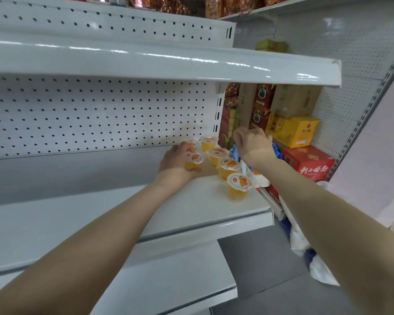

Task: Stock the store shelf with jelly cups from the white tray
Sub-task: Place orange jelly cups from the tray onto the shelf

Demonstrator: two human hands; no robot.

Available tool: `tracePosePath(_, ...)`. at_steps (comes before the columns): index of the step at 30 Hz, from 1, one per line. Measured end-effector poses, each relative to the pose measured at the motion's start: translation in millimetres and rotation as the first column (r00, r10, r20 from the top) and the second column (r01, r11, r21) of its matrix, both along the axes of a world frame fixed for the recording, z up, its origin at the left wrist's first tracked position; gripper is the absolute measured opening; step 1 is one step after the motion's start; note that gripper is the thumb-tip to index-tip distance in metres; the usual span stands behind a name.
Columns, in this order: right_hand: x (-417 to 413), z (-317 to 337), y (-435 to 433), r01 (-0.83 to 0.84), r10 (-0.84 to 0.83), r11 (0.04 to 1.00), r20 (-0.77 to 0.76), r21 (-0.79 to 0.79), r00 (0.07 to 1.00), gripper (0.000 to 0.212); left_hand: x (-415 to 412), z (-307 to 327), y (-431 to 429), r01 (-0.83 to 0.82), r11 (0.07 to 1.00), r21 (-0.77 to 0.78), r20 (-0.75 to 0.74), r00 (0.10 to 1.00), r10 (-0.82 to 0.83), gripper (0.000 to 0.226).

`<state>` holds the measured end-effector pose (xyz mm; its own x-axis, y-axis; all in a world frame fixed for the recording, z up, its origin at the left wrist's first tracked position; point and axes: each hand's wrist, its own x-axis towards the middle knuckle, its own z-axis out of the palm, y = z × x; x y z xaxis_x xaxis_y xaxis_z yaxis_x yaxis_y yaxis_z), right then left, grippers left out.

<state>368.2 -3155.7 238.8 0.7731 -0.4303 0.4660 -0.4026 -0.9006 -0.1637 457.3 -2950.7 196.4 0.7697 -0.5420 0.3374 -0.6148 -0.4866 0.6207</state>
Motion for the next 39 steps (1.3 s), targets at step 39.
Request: tracePosePath(39, -473, -421, 77, 0.255, -0.161, 0.949, -0.411, 0.184, 0.897, 0.034, -353, -372, 53, 0.426, 0.824, 0.373, -0.151, 0.904, -0.399, 0.037)
